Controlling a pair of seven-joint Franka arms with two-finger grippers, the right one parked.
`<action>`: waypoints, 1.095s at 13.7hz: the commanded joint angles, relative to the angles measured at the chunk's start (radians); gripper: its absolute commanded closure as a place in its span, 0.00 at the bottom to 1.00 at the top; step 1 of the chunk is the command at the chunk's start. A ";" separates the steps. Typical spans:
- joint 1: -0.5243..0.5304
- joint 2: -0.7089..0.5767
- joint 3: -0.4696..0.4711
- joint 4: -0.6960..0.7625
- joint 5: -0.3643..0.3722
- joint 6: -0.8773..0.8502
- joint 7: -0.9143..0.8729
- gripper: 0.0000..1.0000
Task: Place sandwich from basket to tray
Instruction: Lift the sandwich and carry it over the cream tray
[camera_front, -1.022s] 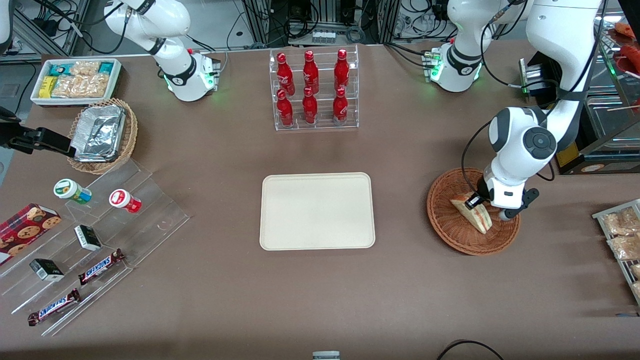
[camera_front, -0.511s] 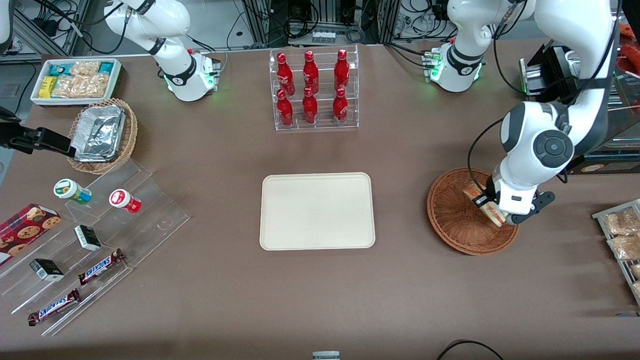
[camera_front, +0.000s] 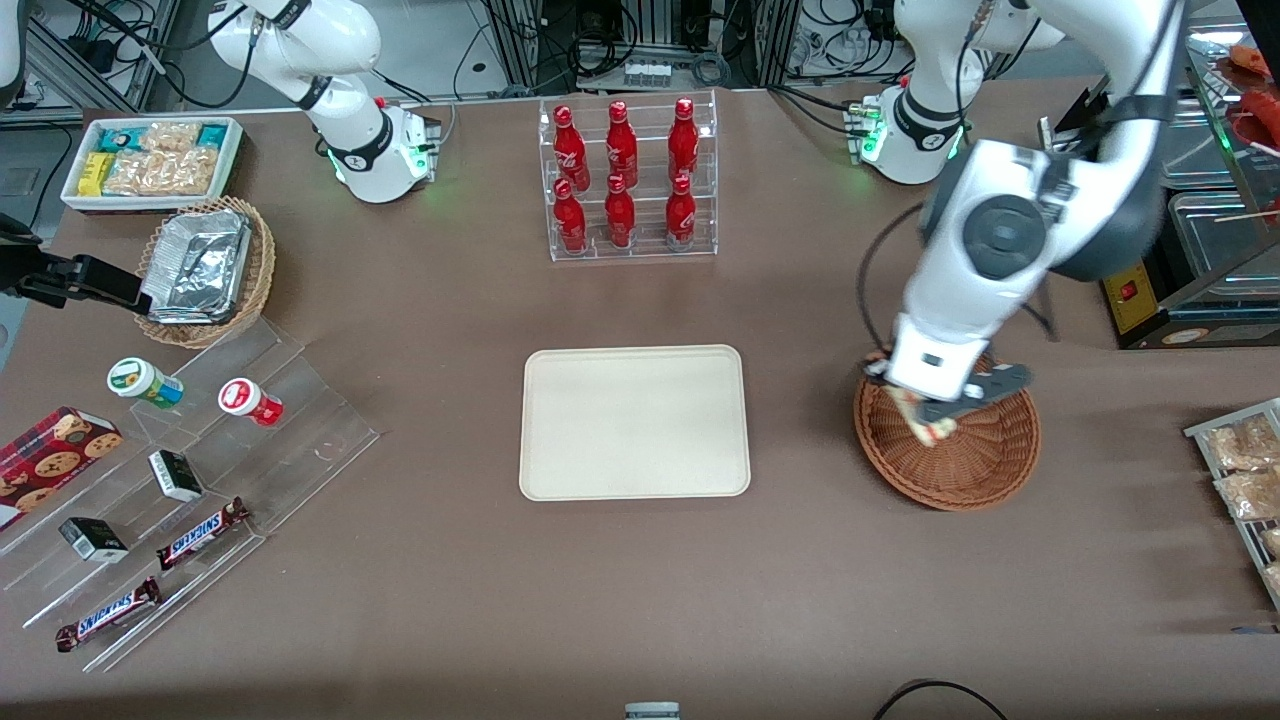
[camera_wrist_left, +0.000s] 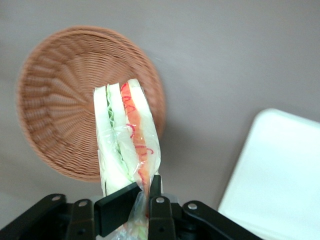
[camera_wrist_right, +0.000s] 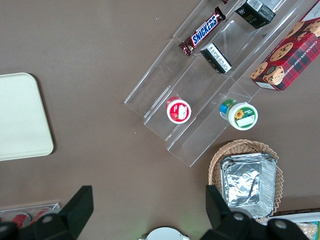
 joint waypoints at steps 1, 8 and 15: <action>-0.130 0.116 0.008 0.127 0.012 -0.011 -0.021 1.00; -0.358 0.417 0.008 0.404 -0.004 0.157 -0.051 1.00; -0.409 0.551 0.008 0.387 -0.005 0.455 -0.046 1.00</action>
